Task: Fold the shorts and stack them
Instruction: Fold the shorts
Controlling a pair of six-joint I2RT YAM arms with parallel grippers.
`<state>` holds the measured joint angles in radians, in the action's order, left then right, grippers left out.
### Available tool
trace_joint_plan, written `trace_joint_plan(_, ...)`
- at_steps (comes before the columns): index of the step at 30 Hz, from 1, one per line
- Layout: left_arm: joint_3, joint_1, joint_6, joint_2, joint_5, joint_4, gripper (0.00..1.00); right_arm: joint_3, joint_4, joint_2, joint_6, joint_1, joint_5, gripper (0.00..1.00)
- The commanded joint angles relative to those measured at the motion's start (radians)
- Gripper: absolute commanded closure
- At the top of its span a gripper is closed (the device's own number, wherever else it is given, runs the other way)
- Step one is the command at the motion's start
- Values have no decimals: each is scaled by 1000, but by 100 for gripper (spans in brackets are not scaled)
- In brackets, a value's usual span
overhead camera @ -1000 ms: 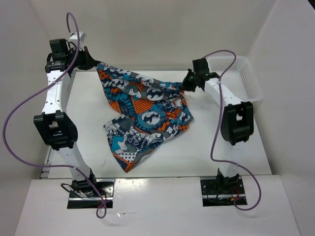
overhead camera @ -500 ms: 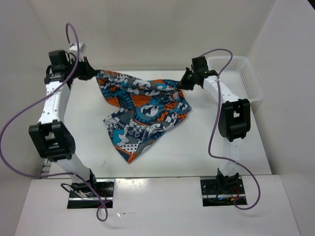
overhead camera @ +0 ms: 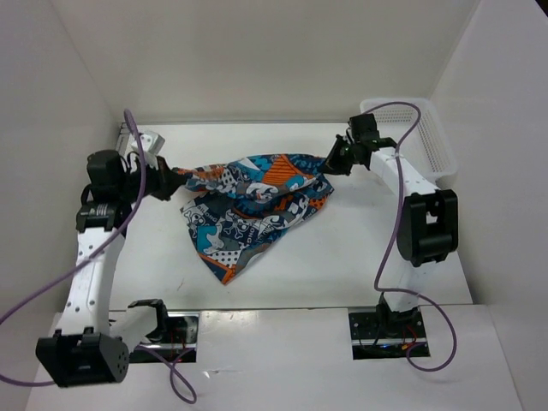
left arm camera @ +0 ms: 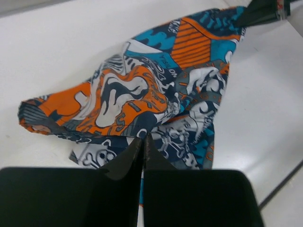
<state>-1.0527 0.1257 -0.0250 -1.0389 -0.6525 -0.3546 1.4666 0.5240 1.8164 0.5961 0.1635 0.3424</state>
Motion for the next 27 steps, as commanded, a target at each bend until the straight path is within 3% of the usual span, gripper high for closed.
trace_joint_plan(1,69,-12,25,114,-35,-98,100,-55,1,-92,-22,-22,32,100)
trace_joint_plan(12,359,-21,25,418,-67,-343,100,-216,1,-158,-22,-99,43,100)
trace_joint_plan(14,402,-21,25,450,-67,-357,96,-247,-9,-158,-22,-99,12,100)
trace_joint_plan(15,414,-21,25,459,-67,-357,85,-247,-9,-148,-13,-99,12,99)
trace_joint_plan(16,427,-21,25,476,-81,-368,54,-262,-18,-147,-13,-108,-9,98)
trace_joint_plan(17,427,-21,25,487,-93,-379,53,-278,-27,-138,-13,-108,-9,96)
trace_joint_plan(18,436,-21,25,499,-93,-379,20,-278,-27,-129,-13,-108,-23,92)
trace_joint_plan(19,436,-21,25,508,-93,-391,7,-287,-38,-129,-13,-108,-23,86)
trace_joint_plan(20,436,-21,25,508,-93,-400,0,-287,-48,-118,-13,-108,-23,78)
trace_joint_plan(21,416,-21,25,498,-93,-400,0,-276,-48,-118,-13,-108,-23,59)
trace_joint_plan(24,381,-21,25,441,-93,-376,0,-212,-38,-118,-13,-108,-26,54)
trace_joint_plan(27,369,-21,25,358,-93,-276,3,-120,17,-118,-39,-82,-122,32)
